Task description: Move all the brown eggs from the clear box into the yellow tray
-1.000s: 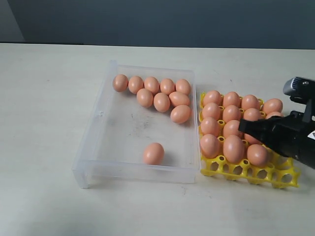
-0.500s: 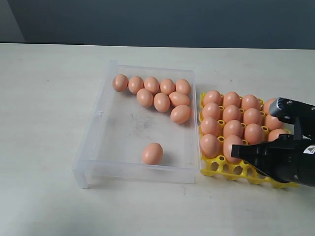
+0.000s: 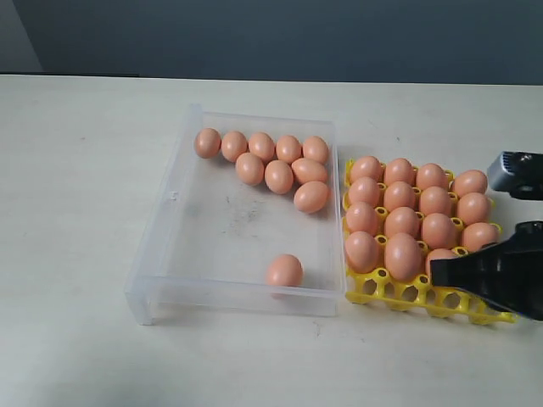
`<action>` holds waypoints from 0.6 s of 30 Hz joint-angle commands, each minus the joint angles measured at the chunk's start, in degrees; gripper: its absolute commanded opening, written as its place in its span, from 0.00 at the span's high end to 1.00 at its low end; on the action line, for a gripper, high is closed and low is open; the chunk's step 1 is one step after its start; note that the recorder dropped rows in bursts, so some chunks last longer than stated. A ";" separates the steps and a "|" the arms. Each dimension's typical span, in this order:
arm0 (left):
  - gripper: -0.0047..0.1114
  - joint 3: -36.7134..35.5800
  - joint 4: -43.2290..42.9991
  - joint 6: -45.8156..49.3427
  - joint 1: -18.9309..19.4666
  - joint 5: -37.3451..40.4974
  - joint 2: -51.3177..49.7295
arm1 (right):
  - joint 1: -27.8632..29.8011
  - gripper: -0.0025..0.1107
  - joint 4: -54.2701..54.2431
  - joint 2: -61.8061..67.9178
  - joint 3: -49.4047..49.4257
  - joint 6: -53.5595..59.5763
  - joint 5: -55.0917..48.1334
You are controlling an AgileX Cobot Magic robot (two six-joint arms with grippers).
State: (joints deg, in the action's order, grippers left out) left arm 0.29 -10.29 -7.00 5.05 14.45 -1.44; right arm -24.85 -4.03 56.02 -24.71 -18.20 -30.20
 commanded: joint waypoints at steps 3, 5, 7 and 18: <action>0.85 -0.29 0.13 -0.05 -0.03 -0.71 -0.05 | 0.21 0.98 16.10 0.13 -3.97 -11.16 -9.50; 0.85 -0.29 0.13 -0.05 -0.03 -0.71 -0.05 | 0.21 0.98 15.98 1.43 -3.97 -11.05 -9.75; 0.85 -0.29 0.13 -0.05 -0.03 -0.71 -0.05 | 0.21 0.98 16.08 3.38 -3.97 -10.91 -9.15; 0.85 -0.29 0.13 -0.05 -0.03 -0.71 -0.05 | 0.21 0.98 13.88 13.00 -3.97 -9.38 -2.19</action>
State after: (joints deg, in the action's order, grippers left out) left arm 0.29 -10.29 -7.00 5.05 14.45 -1.44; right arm -24.85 10.53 67.21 -28.42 -28.75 -34.29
